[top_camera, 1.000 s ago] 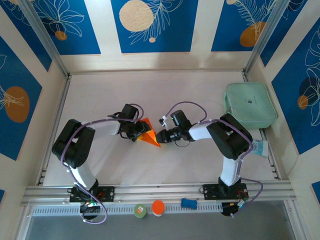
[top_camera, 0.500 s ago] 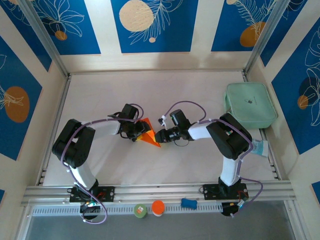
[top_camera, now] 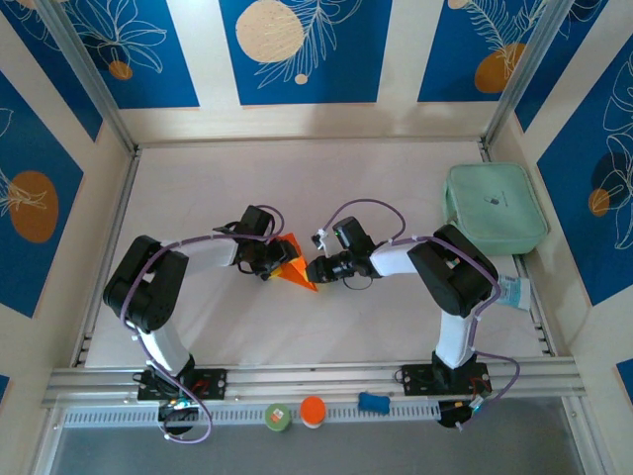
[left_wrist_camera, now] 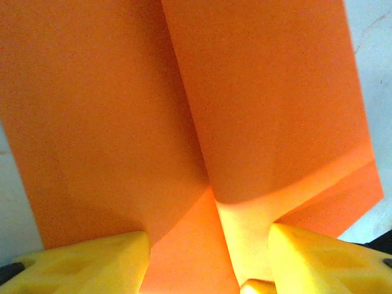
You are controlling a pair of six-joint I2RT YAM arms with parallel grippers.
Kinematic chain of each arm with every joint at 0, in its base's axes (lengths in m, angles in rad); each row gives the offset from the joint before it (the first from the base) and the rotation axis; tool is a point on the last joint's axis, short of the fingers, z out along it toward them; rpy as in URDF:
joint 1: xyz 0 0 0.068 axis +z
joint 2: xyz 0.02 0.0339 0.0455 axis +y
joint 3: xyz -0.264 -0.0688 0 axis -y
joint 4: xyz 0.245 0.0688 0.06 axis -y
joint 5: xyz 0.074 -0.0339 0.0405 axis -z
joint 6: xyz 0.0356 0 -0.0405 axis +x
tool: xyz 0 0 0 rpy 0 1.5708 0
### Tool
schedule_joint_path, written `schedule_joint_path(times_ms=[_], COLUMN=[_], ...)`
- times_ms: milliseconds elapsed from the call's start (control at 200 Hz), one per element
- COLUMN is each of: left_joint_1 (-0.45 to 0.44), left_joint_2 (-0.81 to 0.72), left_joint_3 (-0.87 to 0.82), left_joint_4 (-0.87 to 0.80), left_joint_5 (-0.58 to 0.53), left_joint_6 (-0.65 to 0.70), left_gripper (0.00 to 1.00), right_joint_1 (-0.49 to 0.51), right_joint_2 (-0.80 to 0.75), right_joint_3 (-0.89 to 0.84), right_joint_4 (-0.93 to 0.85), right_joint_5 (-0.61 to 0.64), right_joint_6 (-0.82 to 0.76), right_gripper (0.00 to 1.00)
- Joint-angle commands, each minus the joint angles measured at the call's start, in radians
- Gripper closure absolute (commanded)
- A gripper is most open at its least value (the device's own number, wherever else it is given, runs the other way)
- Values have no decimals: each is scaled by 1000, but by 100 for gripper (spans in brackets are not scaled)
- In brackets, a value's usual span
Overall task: Fold a paper plane with a square sheet of paper (pick it up from the middle)
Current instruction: Fourth fold the wing at the center of the table.
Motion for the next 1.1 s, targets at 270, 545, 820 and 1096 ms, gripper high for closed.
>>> schedule_joint_path(times_ms=[270,545,820,1096], left_joint_1=[-9,-6,9,26], left_joint_2=[42,-62,-203,-247], left_joint_3=[-49,-54,-59,-160], left_joint_4=[-113,-9,-29,222], left_joint_5=[-69,-29,-87,4], left_joint_6=[6,36,108,147], left_gripper=[40,39,35,47], right_joint_1=[-36,-47,-53,-65], right_joint_2=[36,70,107,144], right_joint_3=[5,20,71,101], right_joint_4=[39,20,-61,-118], right_joint_5=[-117,-156,-184,-181], right_joint_6=[19,33,42,80], right_gripper=[96,99,100,100])
